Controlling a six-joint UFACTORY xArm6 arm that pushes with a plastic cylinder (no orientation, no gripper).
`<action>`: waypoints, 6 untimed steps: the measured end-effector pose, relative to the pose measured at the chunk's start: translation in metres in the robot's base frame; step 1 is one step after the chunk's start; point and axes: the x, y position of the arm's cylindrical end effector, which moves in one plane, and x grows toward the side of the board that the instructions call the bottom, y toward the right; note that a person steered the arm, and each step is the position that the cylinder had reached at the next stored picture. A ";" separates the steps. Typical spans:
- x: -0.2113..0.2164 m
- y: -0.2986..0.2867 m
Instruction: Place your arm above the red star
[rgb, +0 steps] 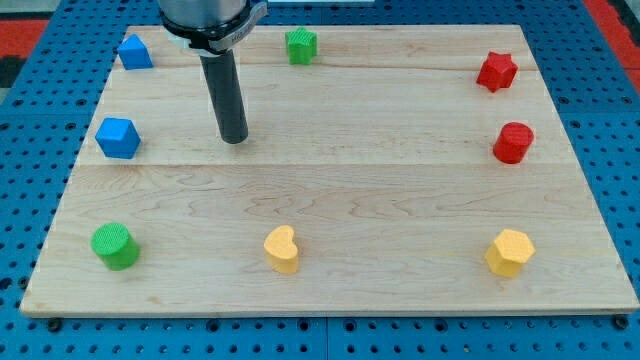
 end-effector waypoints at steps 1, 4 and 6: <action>0.000 0.001; 0.033 0.088; 0.050 0.306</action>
